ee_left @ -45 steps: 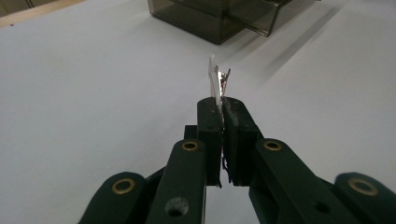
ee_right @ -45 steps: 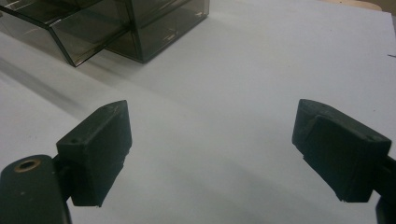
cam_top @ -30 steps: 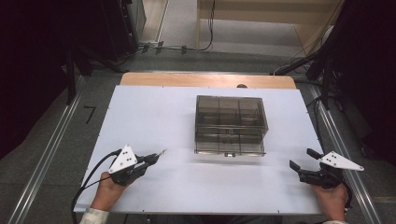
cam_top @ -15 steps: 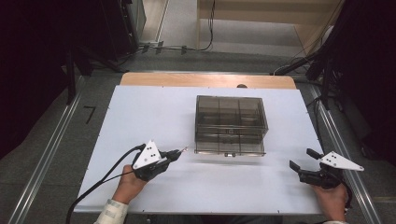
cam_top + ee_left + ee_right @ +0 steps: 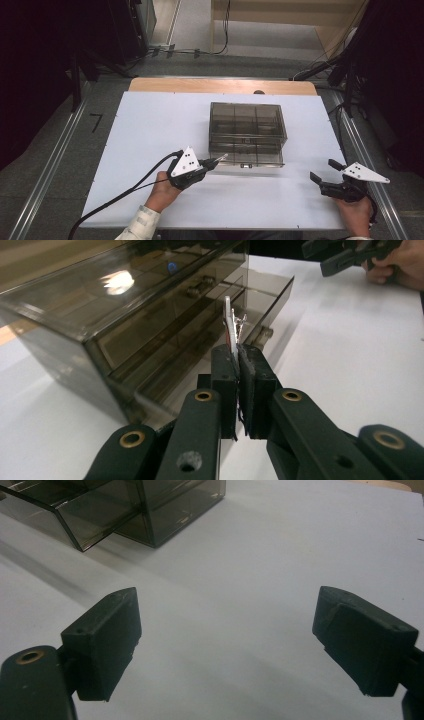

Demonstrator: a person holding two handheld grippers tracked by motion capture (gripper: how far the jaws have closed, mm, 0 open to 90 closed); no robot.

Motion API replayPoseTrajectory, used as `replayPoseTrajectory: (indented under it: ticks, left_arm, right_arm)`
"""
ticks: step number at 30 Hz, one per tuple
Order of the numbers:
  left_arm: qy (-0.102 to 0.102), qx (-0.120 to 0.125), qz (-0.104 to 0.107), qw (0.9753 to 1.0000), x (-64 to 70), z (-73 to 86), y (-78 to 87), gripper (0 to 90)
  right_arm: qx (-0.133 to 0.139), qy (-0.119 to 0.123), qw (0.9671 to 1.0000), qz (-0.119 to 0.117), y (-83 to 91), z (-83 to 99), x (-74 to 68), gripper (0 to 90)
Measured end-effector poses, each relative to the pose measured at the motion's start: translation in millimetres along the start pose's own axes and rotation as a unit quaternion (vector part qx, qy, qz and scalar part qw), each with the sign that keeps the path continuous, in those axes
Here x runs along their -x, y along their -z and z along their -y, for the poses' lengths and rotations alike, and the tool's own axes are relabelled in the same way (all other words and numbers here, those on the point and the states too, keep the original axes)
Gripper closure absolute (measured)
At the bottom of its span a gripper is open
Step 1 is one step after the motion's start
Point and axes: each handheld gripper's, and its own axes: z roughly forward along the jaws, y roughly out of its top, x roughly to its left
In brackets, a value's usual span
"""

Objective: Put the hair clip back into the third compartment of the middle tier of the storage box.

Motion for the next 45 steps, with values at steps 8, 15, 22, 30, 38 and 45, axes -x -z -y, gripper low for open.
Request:
replayPoseTrajectory:
  ticks: [8,15,22,30,38,45]
  left_arm:
    - [-0.016,0.002,0.012,0.9998,18.4,-23.7,-34.1,86.6]
    - [-0.002,0.009,0.024,0.9997,29.7,-36.4,-72.6,86.6]
    - [0.0,0.001,0.024,0.9997,37.6,-47.8,-102.7,86.5]
    - [0.01,-0.006,0.015,0.9998,41.4,-53.6,-125.7,86.5]
    - [0.009,-0.031,-0.001,0.9995,42.9,-50.9,-141.9,86.5]
    - [0.012,-0.035,-0.002,0.9993,42.5,-49.1,-146.5,86.1]
  right_arm:
    - [0.0,0.0,1.0,0.0,0.2,0.0,0.0,10.8]
    - [0.003,0.001,1.0,0.0,0.4,0.3,0.1,10.8]
    - [0.004,0.001,1.0,-0.002,0.6,0.3,0.2,10.8]
    - [0.004,0.001,1.0,-0.003,0.5,0.3,0.2,10.8]
    - [0.004,0.002,1.0,-0.004,0.5,0.4,0.2,10.8]
    - [0.003,0.0,1.0,-0.004,0.4,0.3,0.2,10.8]
